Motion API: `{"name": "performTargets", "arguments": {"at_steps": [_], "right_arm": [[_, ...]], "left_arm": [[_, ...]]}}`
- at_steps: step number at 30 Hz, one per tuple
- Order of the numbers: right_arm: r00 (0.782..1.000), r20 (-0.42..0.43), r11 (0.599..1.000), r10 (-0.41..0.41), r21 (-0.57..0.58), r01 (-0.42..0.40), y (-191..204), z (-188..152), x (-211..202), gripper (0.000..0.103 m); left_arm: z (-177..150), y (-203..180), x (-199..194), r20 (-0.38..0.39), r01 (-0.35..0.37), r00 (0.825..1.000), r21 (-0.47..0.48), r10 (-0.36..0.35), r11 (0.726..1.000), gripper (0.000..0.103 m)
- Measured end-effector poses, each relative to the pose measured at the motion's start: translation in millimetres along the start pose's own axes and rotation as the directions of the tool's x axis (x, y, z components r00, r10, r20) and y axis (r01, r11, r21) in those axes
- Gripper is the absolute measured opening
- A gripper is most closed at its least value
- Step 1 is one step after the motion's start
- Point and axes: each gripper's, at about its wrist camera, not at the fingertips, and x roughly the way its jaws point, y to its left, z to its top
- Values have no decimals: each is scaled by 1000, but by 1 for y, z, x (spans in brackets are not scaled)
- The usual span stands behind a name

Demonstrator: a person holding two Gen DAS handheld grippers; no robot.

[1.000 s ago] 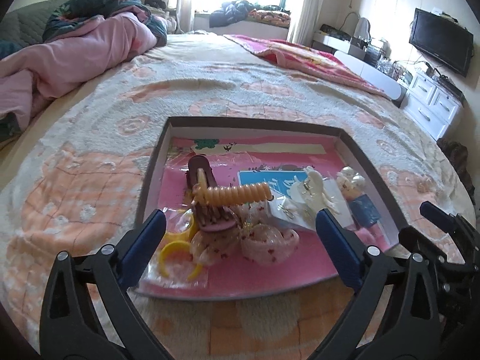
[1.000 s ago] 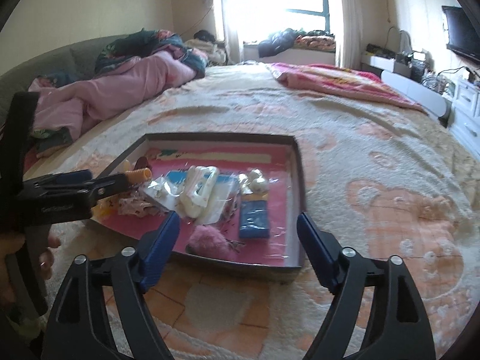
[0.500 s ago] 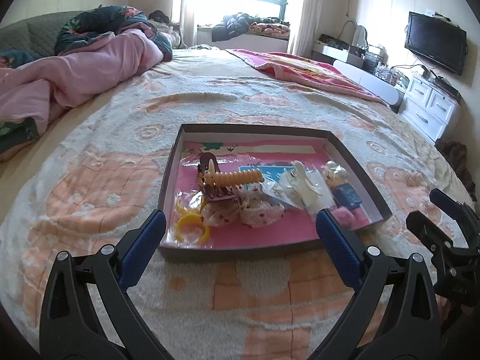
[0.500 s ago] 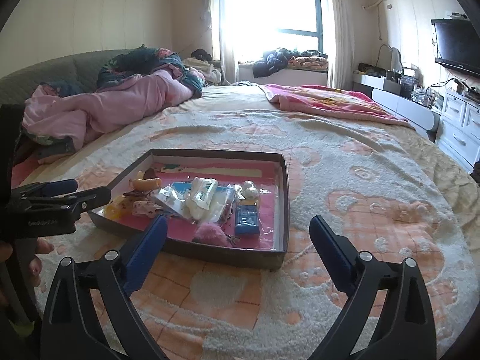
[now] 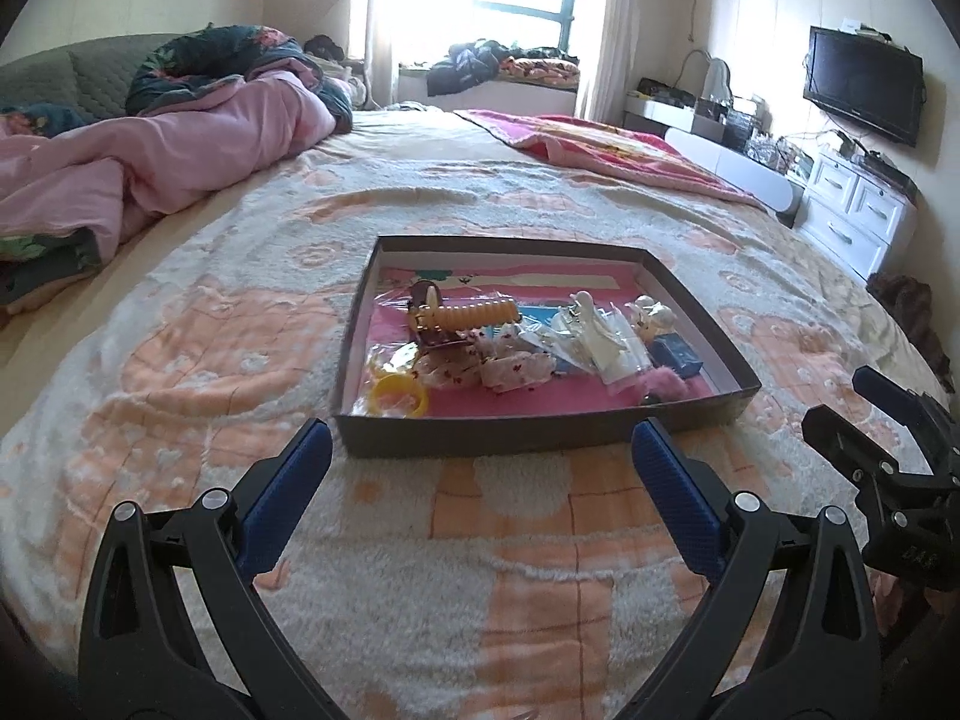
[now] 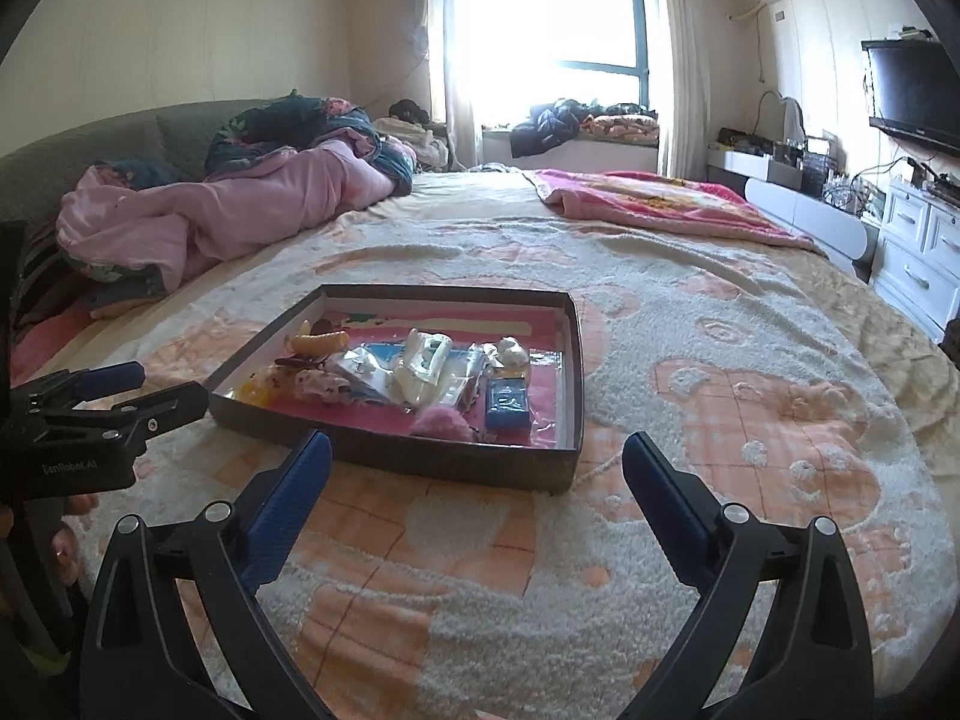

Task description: Organize jewelry

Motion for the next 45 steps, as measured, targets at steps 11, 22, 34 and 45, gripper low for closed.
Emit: {"name": "performTargets", "arguments": {"at_steps": [11, 22, 34, 45], "right_arm": [[998, 63, 1000, 0, -27, 1, 10, -20, -18, 96], [978, 206, 1000, -17, -9, 19, 6, -29, -42, 96], [953, 296, 998, -60, 22, 56, -2, -32, -45, 96], [943, 322, 996, -87, 49, 75, -8, -32, -41, 97]], "left_arm": [[-26, -3, -20, 44, -31, 999, 3, 31, 1000, 92], [-33, -9, -35, 157, -18, 988, 33, 13, 999, 92], [-34, -9, -34, 206, -8, 979, 31, 2, 999, 92], [-35, -10, -31, 227, -3, 974, 43, -7, 999, 92]]}}
